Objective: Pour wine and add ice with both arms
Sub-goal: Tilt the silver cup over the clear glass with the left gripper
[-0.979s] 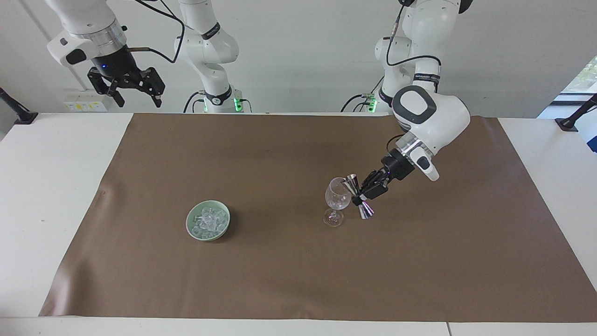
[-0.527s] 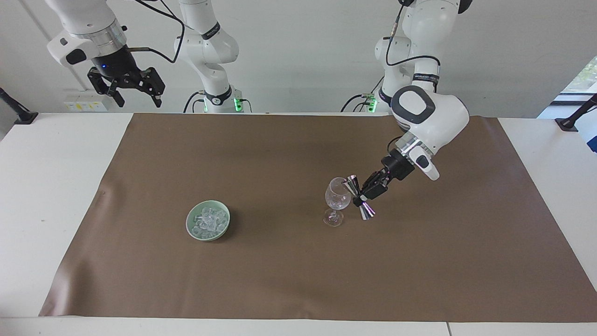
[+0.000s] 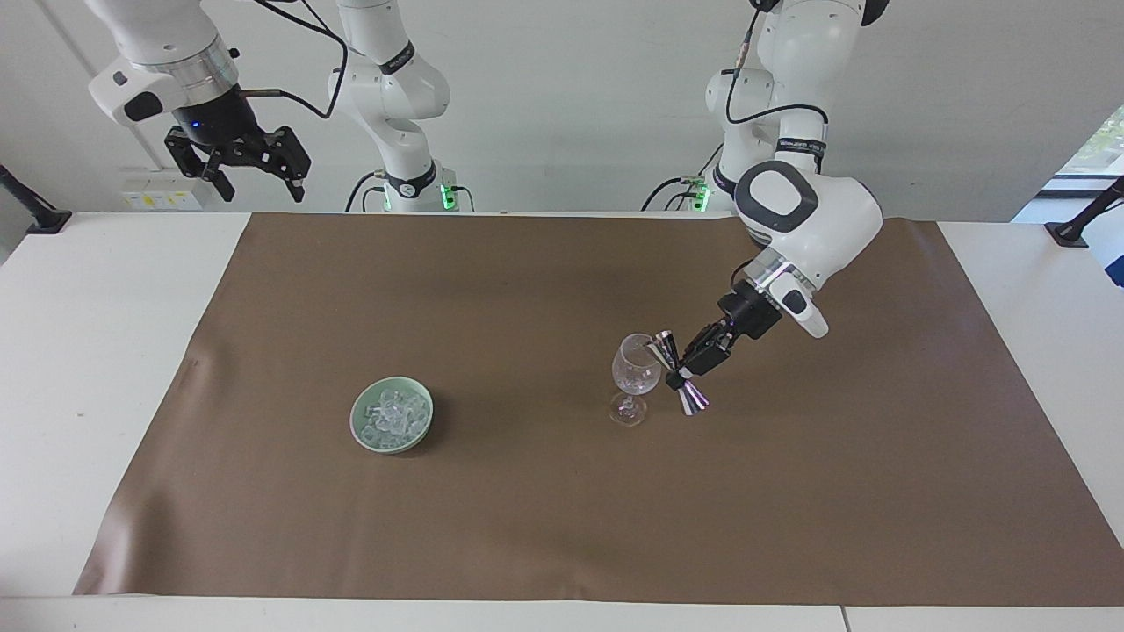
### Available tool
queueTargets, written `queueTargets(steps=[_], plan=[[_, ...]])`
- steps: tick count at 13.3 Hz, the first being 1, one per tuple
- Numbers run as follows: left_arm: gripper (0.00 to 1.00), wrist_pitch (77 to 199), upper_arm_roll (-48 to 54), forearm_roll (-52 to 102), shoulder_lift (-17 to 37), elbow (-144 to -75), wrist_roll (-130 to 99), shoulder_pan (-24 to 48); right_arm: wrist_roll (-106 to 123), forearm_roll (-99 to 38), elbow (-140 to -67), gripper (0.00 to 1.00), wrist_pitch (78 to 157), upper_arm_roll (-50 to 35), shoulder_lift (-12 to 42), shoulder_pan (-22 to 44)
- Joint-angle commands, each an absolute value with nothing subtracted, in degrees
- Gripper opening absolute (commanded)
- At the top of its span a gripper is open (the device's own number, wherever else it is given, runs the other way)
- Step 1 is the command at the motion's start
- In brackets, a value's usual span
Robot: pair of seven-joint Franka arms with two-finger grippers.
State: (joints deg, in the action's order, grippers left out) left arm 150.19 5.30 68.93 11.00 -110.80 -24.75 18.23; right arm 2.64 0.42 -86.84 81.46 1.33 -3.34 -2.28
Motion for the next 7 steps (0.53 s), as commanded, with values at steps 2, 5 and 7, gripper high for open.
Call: queueTargets(steps=[2,5,7], plan=[[0.00,151.96,4.66,69.00,9.84,-112.15,-22.24,19.16,2.02,-0.18,-87.54,1.00,81.91,1.32,-4.04,-2.29],[0.00,151.96,4.66,68.91,9.93,-111.97,-19.35,19.07,2.02,-0.18,-87.54,1.00,81.91,1.32,-4.13,-2.29],[0.00,151.88,4.66,68.73,10.02,-111.80,-17.59,18.90,2.02,-0.18,-87.54,1.00,81.91,1.32,-4.13,-2.29]])
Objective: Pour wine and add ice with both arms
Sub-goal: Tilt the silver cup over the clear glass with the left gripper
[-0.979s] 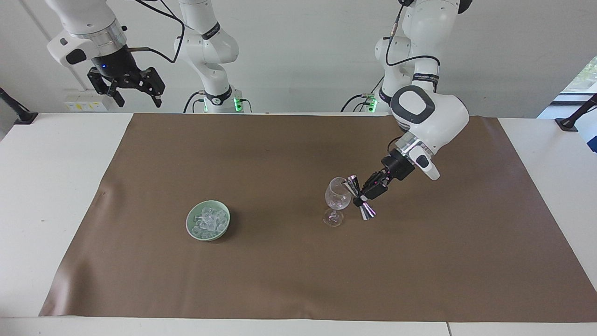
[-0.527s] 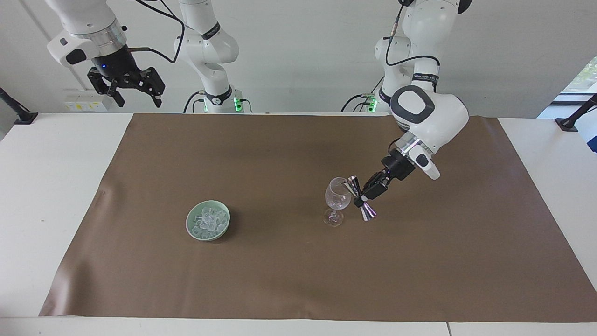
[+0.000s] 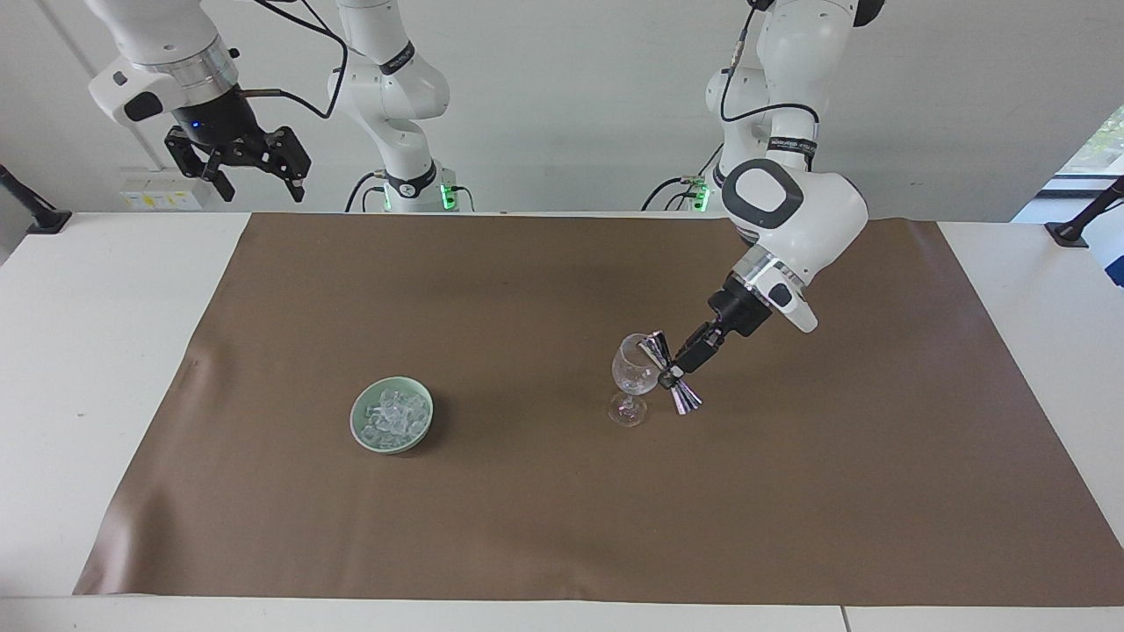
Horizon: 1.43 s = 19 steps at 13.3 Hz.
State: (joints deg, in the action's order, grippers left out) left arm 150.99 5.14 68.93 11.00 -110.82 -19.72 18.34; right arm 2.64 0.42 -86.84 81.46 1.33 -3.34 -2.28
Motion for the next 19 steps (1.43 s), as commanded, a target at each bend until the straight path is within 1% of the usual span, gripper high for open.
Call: queueTargets(steps=[1,19], plan=[[0.00,151.88,4.66,68.73,10.02,-111.88,-16.80,18.90,2.02,-0.18,-87.54,1.00,81.91,1.32,-4.04,-2.29],[0.00,151.44,4.48,68.55,10.99,-109.69,-14.68,18.02,2.02,-0.18,-87.54,1.00,81.91,1.32,-4.04,-2.29]])
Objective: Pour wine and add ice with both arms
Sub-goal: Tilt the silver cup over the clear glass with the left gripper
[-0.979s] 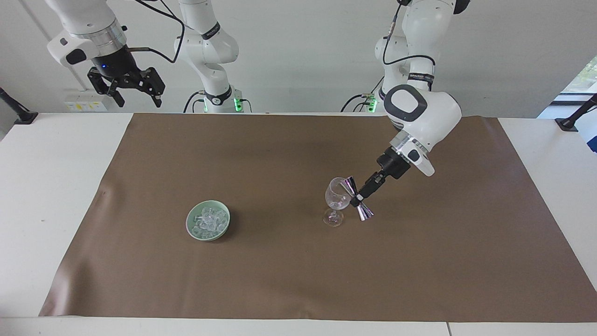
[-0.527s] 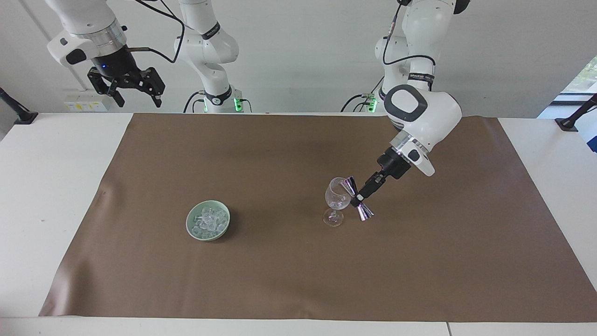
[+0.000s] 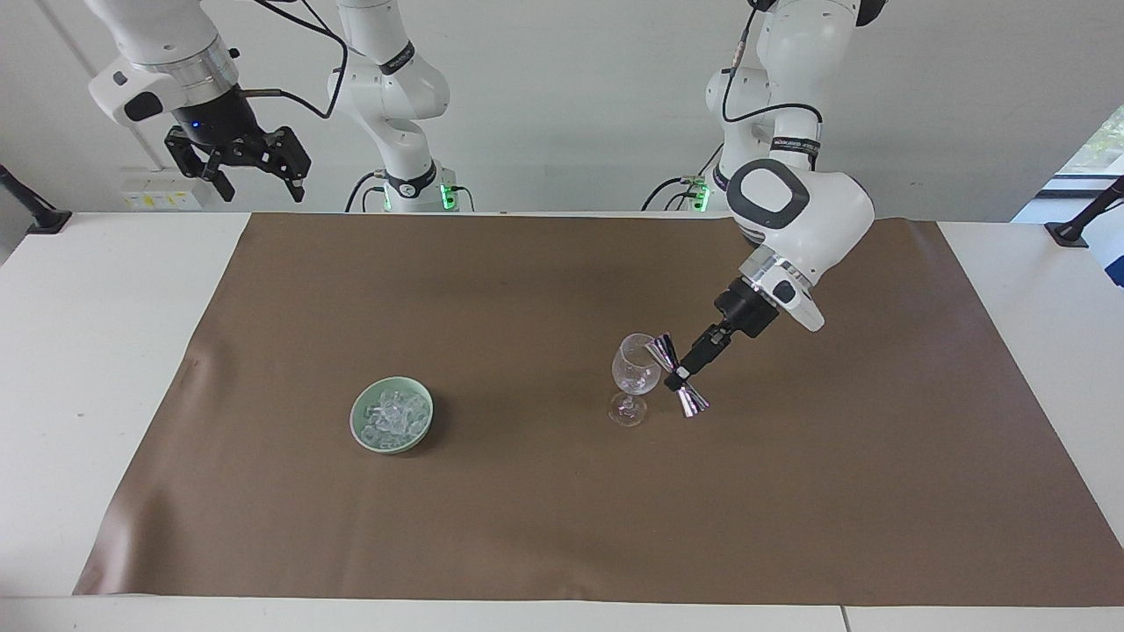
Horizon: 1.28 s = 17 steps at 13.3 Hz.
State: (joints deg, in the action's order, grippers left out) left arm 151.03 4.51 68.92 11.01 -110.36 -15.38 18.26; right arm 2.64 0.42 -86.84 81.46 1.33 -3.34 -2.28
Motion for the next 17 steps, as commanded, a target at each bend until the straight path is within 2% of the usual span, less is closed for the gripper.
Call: queueTargets(steps=[1,17], plan=[[0.00,151.52,4.48,68.47,11.68,-109.17,-14.68,18.02,2.02,-0.18,-87.54,1.00,81.91,1.41,-4.04,-2.29],[0.00,152.05,4.13,67.15,13.80,-106.96,-12.13,17.49,2.02,-0.18,-87.54,1.00,81.91,1.32,-4.04,-2.29]])
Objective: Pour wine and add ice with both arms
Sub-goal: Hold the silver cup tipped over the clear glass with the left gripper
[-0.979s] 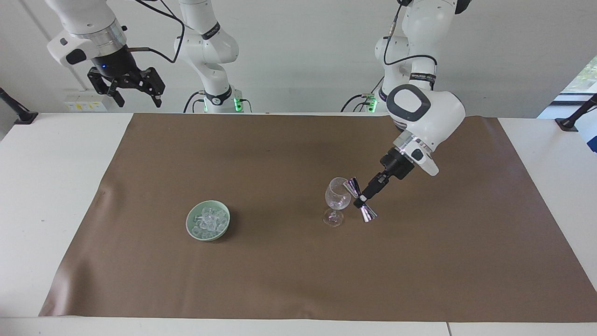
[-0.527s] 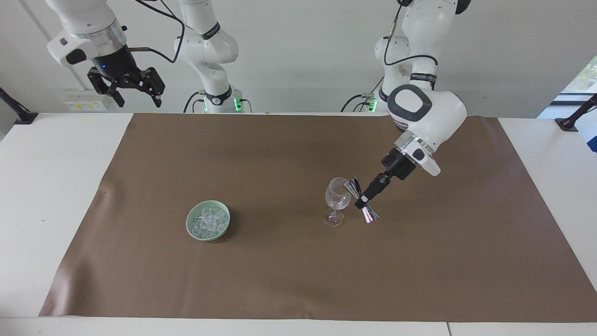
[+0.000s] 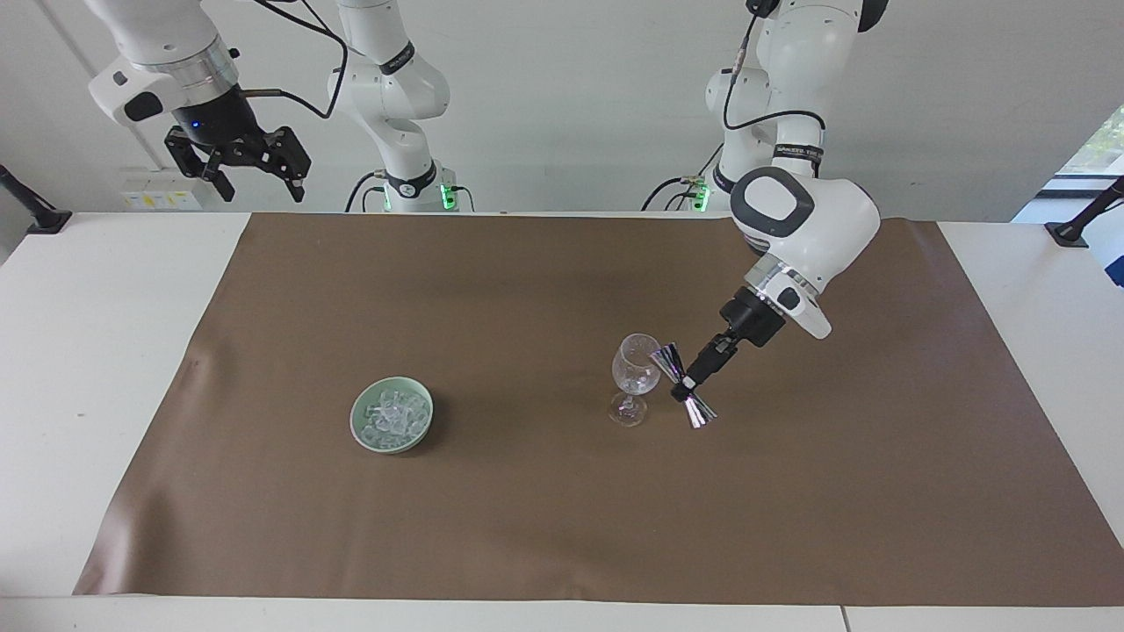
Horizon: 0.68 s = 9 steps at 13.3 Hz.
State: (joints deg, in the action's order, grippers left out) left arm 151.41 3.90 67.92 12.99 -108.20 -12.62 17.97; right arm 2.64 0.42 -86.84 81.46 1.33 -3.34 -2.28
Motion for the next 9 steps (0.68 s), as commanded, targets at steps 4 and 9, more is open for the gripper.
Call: queueTargets(steps=[4,9], plan=[[0.00,152.58,4.22,67.32,13.97,-106.96,-11.60,17.40,2.02,-0.18,-87.54,1.00,81.91,1.32,-4.04,-2.29],[0.00,153.46,4.22,67.85,13.89,-106.96,-11.51,17.75,2.02,-0.18,-87.54,1.00,81.91,1.32,-4.04,-2.29]])
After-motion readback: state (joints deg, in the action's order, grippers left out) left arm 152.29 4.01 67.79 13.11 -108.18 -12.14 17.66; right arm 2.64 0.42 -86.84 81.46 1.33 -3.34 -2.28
